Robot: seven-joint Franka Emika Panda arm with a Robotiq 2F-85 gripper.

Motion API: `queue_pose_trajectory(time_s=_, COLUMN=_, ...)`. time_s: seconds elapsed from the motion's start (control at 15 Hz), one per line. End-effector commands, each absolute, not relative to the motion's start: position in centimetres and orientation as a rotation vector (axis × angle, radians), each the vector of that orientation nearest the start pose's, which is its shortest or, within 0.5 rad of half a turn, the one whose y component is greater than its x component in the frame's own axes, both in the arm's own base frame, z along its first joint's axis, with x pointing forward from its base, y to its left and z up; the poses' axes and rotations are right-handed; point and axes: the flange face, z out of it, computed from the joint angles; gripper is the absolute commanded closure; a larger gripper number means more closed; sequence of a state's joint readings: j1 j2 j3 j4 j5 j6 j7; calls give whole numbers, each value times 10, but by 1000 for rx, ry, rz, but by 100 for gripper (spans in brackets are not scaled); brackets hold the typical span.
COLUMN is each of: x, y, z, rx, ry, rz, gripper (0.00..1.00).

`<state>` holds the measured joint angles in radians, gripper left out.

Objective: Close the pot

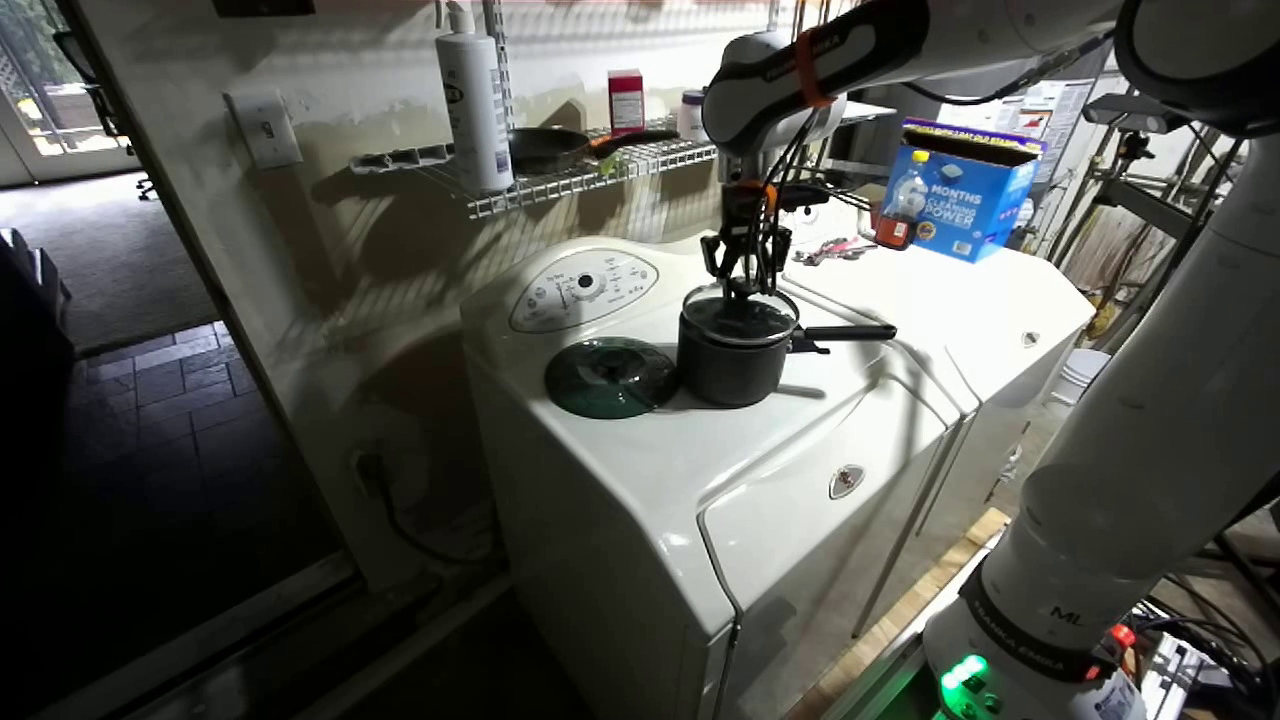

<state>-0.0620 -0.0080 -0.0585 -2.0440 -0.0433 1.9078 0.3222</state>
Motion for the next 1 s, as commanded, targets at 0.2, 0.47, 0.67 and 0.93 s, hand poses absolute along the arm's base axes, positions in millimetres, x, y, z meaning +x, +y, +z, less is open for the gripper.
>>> queue_pose_trajectory(time_s=0.2, x=528, y=-69, z=443, rx=-3124, ry=644, rz=130, gripper=66)
queue_pose_trajectory(time_s=0.47, x=529, y=-69, z=441, rx=-3123, ry=643, rz=125, gripper=66)
queue_pose_trajectory(time_s=0.67, x=530, y=-70, z=439, rx=-3124, ry=646, rz=132, gripper=66)
queue_pose_trajectory(time_s=0.93, x=531, y=-71, z=434, rx=-3123, ry=651, rz=142, gripper=66)
